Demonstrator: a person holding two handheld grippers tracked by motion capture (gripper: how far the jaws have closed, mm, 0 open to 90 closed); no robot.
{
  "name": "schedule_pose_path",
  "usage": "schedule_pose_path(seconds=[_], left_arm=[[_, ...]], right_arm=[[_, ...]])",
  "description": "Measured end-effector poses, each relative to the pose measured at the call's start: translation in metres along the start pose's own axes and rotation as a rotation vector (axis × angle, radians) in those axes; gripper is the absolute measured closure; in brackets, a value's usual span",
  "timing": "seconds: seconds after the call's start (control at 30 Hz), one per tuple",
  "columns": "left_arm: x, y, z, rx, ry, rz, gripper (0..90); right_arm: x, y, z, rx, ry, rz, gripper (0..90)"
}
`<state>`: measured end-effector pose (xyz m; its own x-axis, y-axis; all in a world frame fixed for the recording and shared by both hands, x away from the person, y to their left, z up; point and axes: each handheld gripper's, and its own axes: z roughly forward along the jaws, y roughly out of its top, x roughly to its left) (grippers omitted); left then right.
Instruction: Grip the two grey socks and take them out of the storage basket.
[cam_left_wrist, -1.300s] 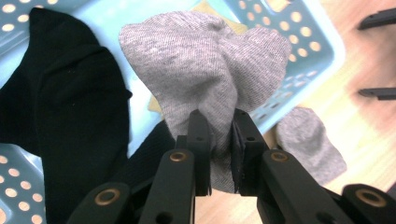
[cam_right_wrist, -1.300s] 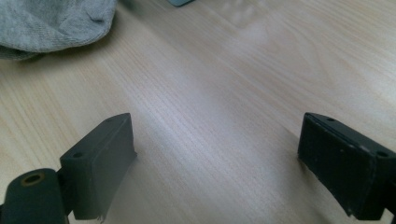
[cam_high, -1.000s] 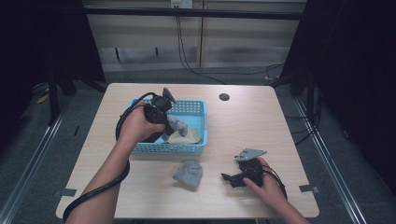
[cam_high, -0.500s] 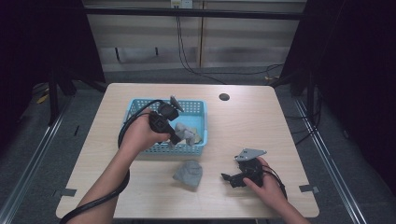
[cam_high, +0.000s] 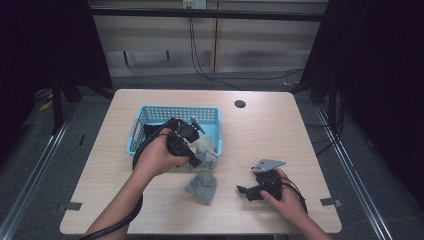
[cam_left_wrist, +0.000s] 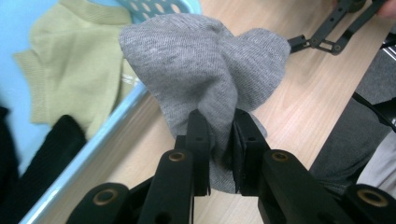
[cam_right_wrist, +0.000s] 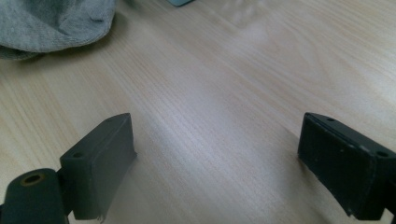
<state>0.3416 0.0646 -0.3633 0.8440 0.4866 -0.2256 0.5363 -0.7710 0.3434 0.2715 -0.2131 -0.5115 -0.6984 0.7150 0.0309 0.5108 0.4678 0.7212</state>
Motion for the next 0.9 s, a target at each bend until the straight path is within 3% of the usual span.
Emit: schedule_pose_path(seconds=[0.23,0.9], left_arm=[[-0.009,-0.004,0.013,0.016,-0.02,0.015,78.9],[-0.017,-0.013,0.045,0.052,-0.065,0.028,78.4]], right_arm=[[0.0,0.0,0.0,0.001,0.001,0.002,10.4],[0.0,0.0,0.0,0.005,0.0,0.0,10.4]])
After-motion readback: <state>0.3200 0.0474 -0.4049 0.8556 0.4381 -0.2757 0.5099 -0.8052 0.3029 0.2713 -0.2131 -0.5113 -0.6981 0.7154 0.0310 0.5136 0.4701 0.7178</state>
